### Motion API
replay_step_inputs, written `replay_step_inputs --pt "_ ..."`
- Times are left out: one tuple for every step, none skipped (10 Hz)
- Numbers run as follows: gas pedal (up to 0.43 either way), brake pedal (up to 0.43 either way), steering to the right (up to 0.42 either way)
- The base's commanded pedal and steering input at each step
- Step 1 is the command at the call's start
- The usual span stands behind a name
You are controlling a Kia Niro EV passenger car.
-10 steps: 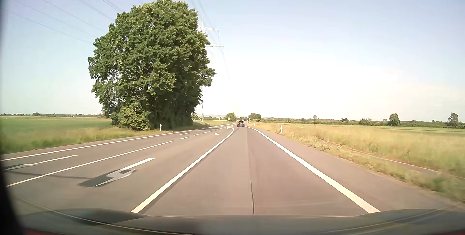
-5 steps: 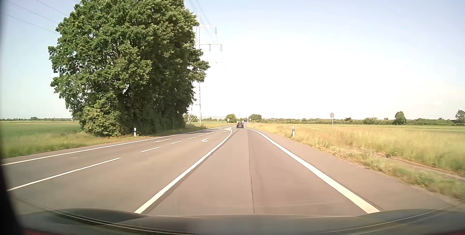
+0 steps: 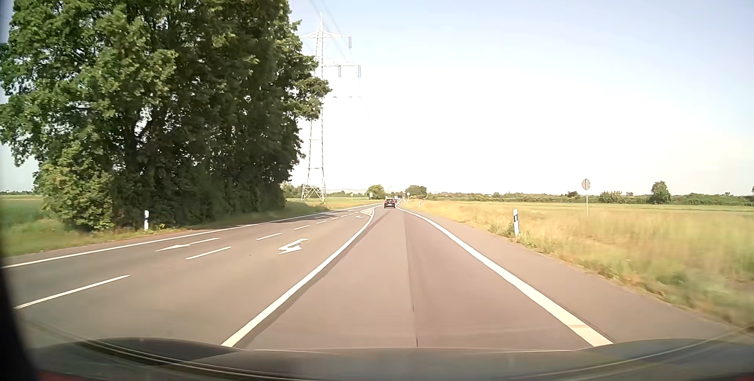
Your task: Follow the waypoints while adhering to traffic rules and regulations
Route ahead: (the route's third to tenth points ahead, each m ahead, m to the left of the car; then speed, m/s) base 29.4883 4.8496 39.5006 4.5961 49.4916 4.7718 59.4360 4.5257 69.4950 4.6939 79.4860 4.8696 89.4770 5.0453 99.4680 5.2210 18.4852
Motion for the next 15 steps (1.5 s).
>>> replay_step_inputs --pt "0.079 0.03 -0.005" --pt "0.079 0.03 -0.005" --pt "0.079 0.03 -0.005" --pt "0.079 0.03 -0.006" --pt "0.079 0.03 -0.006" --pt "0.087 0.03 -0.006" --pt "0.098 0.03 -0.006" --pt "0.11 0.03 -0.006" --pt "0.138 0.03 -0.006" --pt "0.138 0.03 -0.006" --pt "0.15 0.03 -0.006" --pt "0.157 0.03 -0.006" --pt "0.157 0.03 -0.005" --pt "0.169 0.03 -0.005" --pt "0.177 0.03 -0.005"
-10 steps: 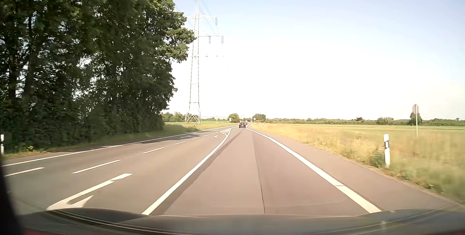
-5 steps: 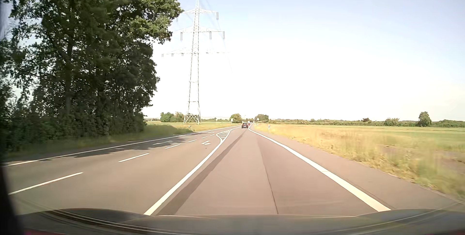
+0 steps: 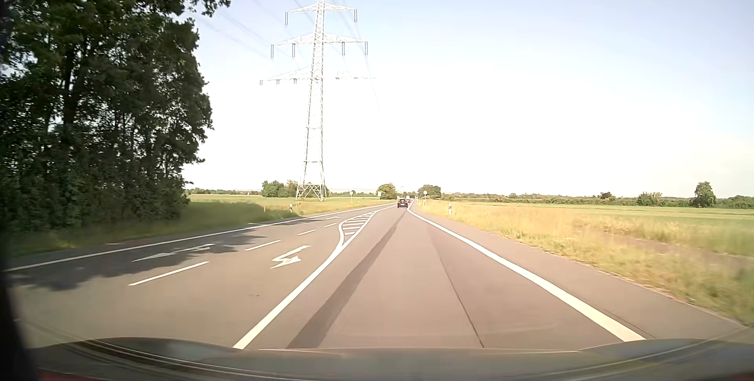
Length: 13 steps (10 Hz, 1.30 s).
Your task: Follow the waypoints while adhering to traffic rules and regulations
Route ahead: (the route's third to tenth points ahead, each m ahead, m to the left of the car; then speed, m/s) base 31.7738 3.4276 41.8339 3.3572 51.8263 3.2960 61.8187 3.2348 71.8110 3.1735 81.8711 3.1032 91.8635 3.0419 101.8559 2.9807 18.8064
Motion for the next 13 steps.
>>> replay_step_inputs --pt "0.189 0.03 -0.005" --pt "0.189 0.03 -0.004" --pt "0.197 0.03 -0.004" --pt "0.197 0.03 -0.003" --pt "0.197 0.03 -0.003" --pt "0.197 0.03 -0.001" --pt "0.197 0.03 -0.001" --pt "0.197 0.03 -0.002" --pt "0.197 0.03 -0.001" --pt "0.197 0.03 0.0" --pt "0.197 0.03 0.0" --pt "0.197 0.03 0.0" --pt "0.197 0.03 0.0"
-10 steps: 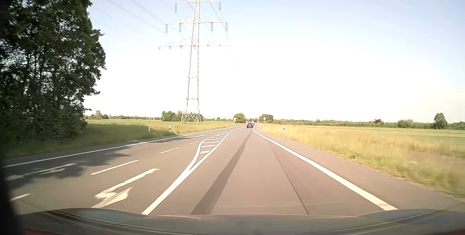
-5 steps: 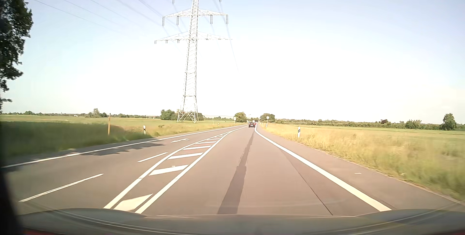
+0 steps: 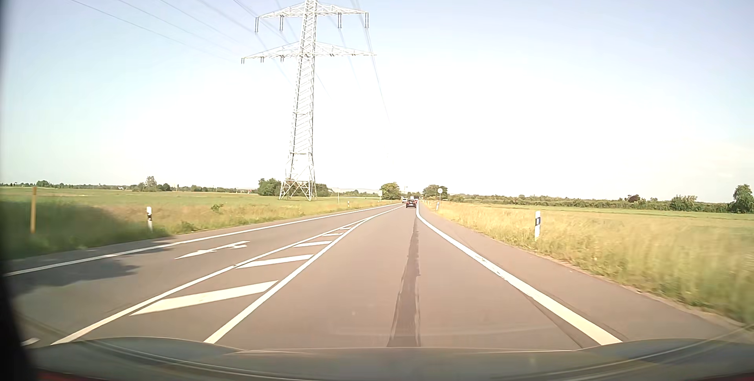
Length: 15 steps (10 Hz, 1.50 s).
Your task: Follow the waypoints while adhering to traffic rules and regulations
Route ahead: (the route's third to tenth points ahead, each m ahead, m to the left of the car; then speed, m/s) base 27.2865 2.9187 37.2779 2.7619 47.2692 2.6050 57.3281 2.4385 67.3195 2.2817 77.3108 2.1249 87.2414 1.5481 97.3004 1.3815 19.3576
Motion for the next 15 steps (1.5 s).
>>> replay_step_inputs --pt "0.197 0.03 0.0" --pt "0.197 0.03 0.001" --pt "0.197 0.03 0.001" --pt "0.197 0.03 0.001" --pt "0.197 0.03 0.002" --pt "0.197 0.03 0.003" --pt "0.197 0.03 0.003" --pt "0.197 0.03 0.003" --pt "0.197 0.03 0.003" --pt "0.197 0.03 0.003" --pt "0.197 0.03 0.004" --pt "0.197 0.03 0.004" --pt "0.197 0.03 0.004" --pt "0.197 0.03 0.004" --pt "0.197 0.03 0.004"
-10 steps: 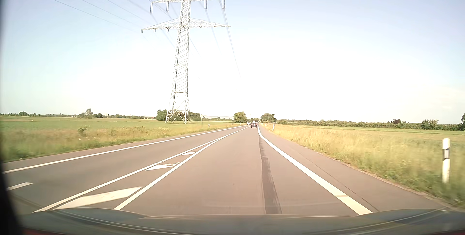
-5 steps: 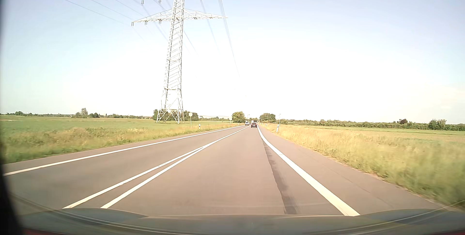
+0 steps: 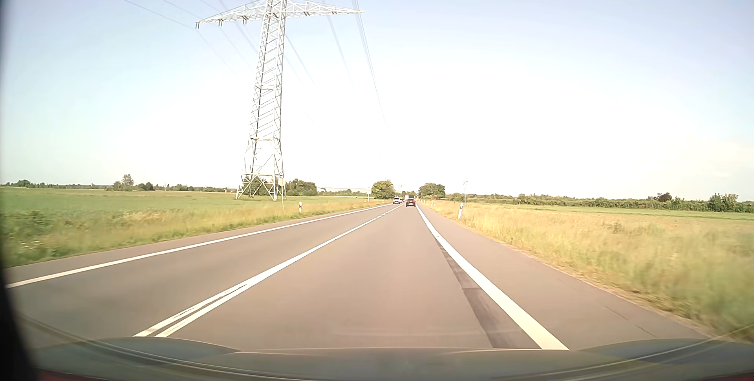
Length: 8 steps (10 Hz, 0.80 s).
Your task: Follow the waypoints while adhering to traffic rules and regulations
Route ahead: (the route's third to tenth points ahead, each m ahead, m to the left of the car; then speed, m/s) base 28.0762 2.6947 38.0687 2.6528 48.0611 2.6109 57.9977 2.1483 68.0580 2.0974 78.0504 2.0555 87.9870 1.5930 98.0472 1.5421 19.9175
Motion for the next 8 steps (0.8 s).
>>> replay_step_inputs --pt "0.197 0.03 0.004" --pt "0.197 0.03 0.004" --pt "0.197 0.03 0.004" --pt "0.197 0.03 0.005" --pt "0.197 0.03 0.005" --pt "0.197 0.03 0.005" --pt "0.197 0.03 0.004" --pt "0.197 0.03 0.004"
